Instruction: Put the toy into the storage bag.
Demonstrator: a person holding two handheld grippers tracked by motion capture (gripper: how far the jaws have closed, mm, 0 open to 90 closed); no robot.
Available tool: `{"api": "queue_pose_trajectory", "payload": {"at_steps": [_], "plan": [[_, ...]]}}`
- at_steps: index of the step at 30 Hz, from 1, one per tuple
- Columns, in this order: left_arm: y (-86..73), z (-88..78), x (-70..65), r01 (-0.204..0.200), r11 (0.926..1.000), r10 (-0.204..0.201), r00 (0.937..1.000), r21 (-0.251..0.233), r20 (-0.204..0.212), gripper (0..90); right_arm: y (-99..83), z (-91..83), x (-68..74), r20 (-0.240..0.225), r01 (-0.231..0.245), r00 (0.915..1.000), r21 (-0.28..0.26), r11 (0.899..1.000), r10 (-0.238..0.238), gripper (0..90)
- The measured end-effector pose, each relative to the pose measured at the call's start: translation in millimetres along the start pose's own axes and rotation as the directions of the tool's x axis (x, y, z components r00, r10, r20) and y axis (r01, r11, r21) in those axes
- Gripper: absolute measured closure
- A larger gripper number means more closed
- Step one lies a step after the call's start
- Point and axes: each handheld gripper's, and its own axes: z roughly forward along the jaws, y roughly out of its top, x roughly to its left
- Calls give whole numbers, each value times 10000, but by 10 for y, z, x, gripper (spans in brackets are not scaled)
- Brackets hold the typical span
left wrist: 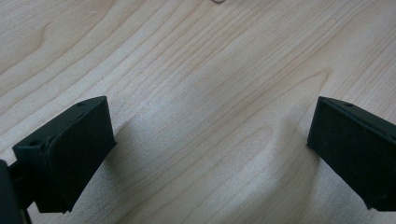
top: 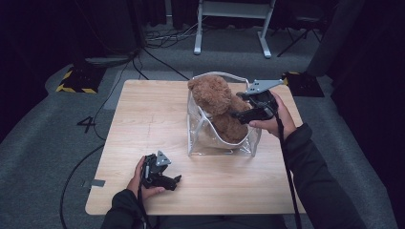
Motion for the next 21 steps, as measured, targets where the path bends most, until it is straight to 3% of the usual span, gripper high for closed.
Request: {"api": "queue_pose_trajectory", "payload": {"at_steps": [6,9,21], "plan": [[0,0,0,1,10000,-1,10000,0,3,5,-2,-30,25,-10,71,10000,-168,9998,-72,209],[0,0,0,4,10000,-4,10000,-3,1,5,-12,-78,39,258,112,9996,-296,9995,-105,224],[0,0,0,3,10000,-3,10000,-2,1,6,-103,-240,61,204,334,9993,-523,9981,-324,227]]}}
